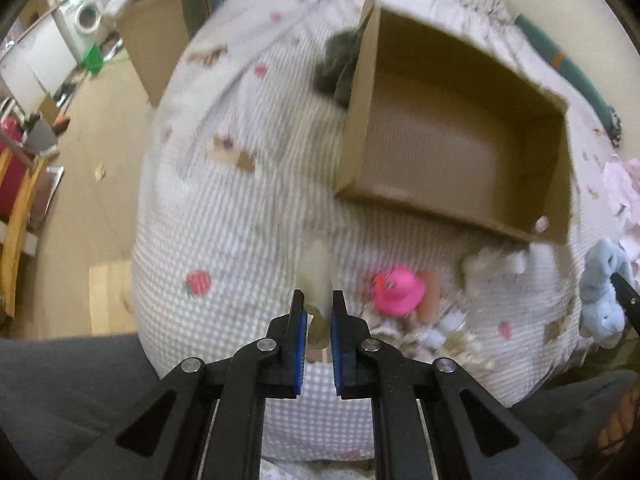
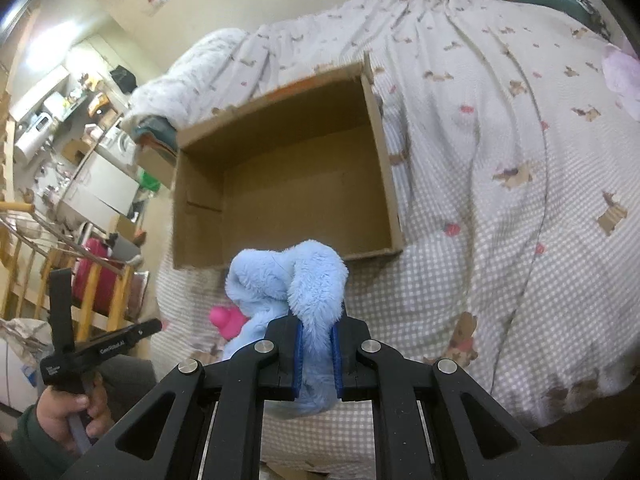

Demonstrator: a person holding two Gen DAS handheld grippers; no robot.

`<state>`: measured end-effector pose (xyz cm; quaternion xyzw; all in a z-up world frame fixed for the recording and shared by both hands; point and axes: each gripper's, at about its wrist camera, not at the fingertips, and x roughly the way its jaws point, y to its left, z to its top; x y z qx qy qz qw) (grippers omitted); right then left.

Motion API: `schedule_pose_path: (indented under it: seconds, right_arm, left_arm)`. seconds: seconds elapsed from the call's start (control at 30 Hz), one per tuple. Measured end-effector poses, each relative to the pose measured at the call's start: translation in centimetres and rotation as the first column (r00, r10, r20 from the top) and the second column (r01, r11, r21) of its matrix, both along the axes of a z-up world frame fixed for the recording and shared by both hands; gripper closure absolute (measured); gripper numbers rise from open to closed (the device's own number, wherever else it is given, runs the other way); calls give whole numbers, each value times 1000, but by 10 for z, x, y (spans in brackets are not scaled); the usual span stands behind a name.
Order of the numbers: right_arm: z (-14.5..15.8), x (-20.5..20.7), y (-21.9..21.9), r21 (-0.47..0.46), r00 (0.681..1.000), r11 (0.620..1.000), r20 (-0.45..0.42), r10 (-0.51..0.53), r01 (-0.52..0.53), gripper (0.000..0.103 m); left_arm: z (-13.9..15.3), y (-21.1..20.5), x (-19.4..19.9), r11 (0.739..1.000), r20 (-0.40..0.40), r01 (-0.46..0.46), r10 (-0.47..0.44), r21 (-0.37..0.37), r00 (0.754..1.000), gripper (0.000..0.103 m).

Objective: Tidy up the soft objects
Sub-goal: 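Carry the paper scrap and the scrunchie over the cardboard box with both grippers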

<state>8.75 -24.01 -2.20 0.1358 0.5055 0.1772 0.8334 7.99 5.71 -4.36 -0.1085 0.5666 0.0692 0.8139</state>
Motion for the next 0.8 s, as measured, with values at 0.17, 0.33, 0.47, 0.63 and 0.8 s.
schedule_pose_path:
  seconds: [0.17, 0.33, 0.47, 0.63, 0.8]
  right_arm:
    - [29, 9, -2, -4, 998, 1000, 61, 4, -4, 91]
    - [55, 27, 7, 7, 992, 1000, 125, 17, -18, 90]
    - [67, 45, 23, 4, 983, 999, 178, 35, -37, 90]
    - [50, 72, 38, 31, 980, 999, 196, 38, -45, 91]
    - [20, 89, 36, 27, 983, 1000, 185, -7, 2, 90]
  left_arm:
    - [33, -4, 16, 999, 69, 24, -23, -23, 997, 93]
    - [63, -21, 41, 996, 145, 85, -85, 7, 986, 93]
    - [80, -31, 68, 991, 195, 123, -132, 58, 972, 93]
    - [83, -36, 100, 988, 232, 133, -148, 79, 961, 93]
    - [65, -38, 119, 986, 230, 138, -156, 96, 961, 93]
